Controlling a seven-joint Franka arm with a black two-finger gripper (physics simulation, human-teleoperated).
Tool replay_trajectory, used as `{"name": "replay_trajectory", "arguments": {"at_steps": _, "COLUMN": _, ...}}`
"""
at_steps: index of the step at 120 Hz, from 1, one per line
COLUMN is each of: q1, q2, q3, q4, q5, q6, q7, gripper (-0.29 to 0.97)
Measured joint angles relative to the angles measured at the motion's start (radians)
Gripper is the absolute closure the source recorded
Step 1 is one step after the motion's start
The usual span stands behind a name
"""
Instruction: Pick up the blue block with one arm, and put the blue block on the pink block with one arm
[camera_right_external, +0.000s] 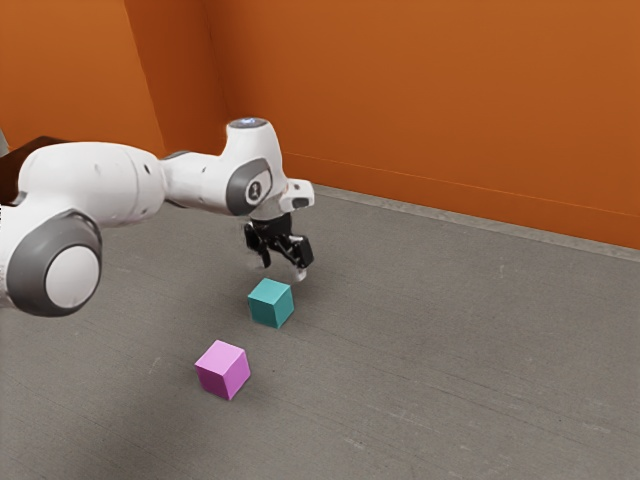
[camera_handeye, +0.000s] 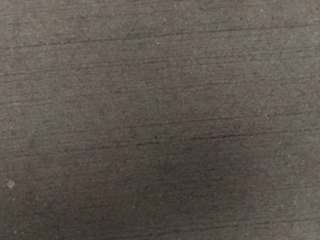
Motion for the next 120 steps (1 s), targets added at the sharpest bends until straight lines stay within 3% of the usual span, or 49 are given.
{"name": "replay_trajectory", "arguments": {"at_steps": 44, "q1": -0.041, "q2": -0.009, "q3": -0.002, "q4": -0.009, "q5": 0.005, "q6": 0.027, "q7": 0.005, "gripper": 0.0}}
{"name": "replay_trajectory", "arguments": {"at_steps": 120, "q1": -0.07, "q2": -0.203, "q3": 0.006, "q4": -0.249, "q5": 0.052, "q6": 0.047, "q7": -0.003, "gripper": 0.0}}
